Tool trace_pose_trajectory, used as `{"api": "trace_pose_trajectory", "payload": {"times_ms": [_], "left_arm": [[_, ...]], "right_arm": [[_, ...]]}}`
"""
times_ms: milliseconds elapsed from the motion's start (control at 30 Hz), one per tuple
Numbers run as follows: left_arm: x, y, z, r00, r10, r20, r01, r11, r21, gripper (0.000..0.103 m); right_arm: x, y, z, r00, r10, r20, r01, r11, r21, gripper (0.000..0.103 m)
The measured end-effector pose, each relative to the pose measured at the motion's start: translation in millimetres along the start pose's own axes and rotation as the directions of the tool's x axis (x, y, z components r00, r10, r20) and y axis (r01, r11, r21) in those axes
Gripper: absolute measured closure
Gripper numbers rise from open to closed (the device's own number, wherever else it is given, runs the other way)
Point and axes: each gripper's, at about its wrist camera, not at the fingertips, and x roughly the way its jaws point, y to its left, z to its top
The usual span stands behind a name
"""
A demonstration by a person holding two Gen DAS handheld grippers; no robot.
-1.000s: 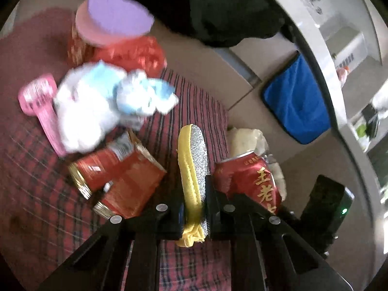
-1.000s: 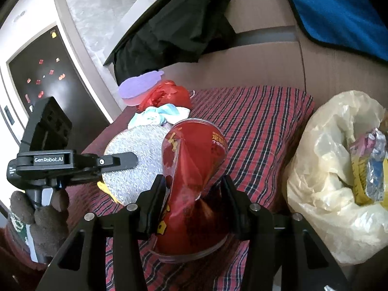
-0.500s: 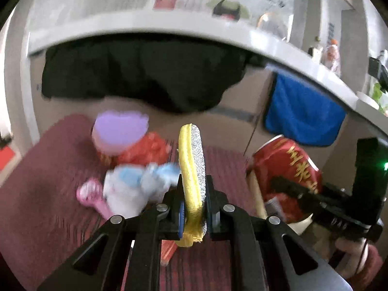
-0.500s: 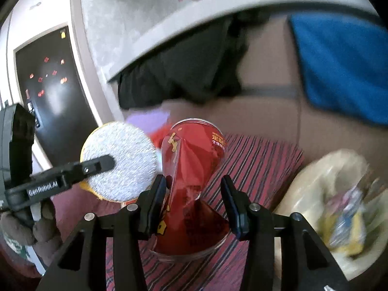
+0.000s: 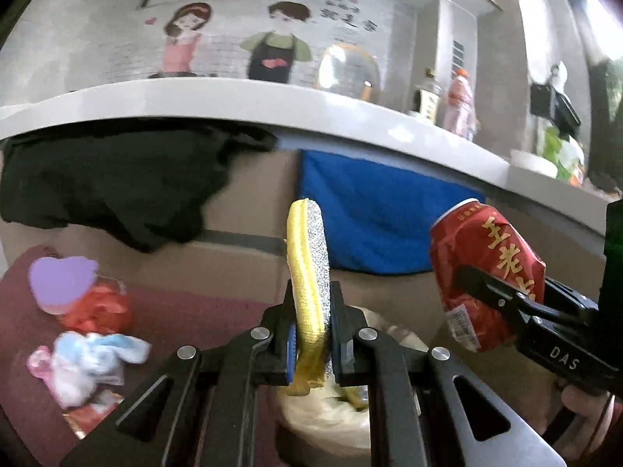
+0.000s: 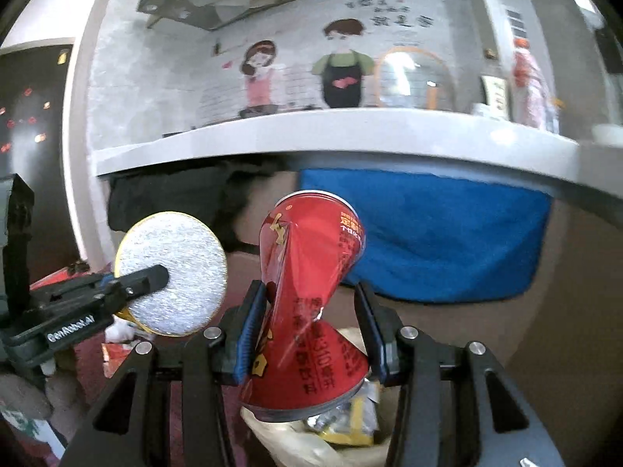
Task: Collect trash
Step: 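Carry the silver pad and red can in both tools over the trash bag, then open the left tool to drop the silver pad into the bag while the right tool holds the can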
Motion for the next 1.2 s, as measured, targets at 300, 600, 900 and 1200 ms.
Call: {"api": "trace_pose_trajectory", "payload": {"times_ms": [300, 600, 900, 1200], "left_arm": [[33, -33, -25, 0.997, -0.015, -0.071, 0.017, 0.999, 0.033, 0.089], [52, -28, -34, 0.995, 0.027, -0.097, -0.025, 0.999, 0.022, 0.089], [63, -23, -38, 0.992, 0.046, -0.117, -0.046, 0.999, 0.003, 0.089], [83, -23, -42, 0.989, 0.014, -0.145, -0.016, 1.000, -0.011, 0.089]], "right_arm": [[15, -41, -20, 0.999, -0.035, -0.025, 0.036, 0.997, 0.072, 0.059], [37, -47, -37, 0.998, -0.029, -0.061, 0.035, 0.995, 0.096, 0.059], [46, -46, -43, 0.997, -0.034, -0.075, 0.041, 0.995, 0.093, 0.059], [60, -57, -48, 0.995, -0.018, -0.100, 0.032, 0.991, 0.132, 0.059]]}}
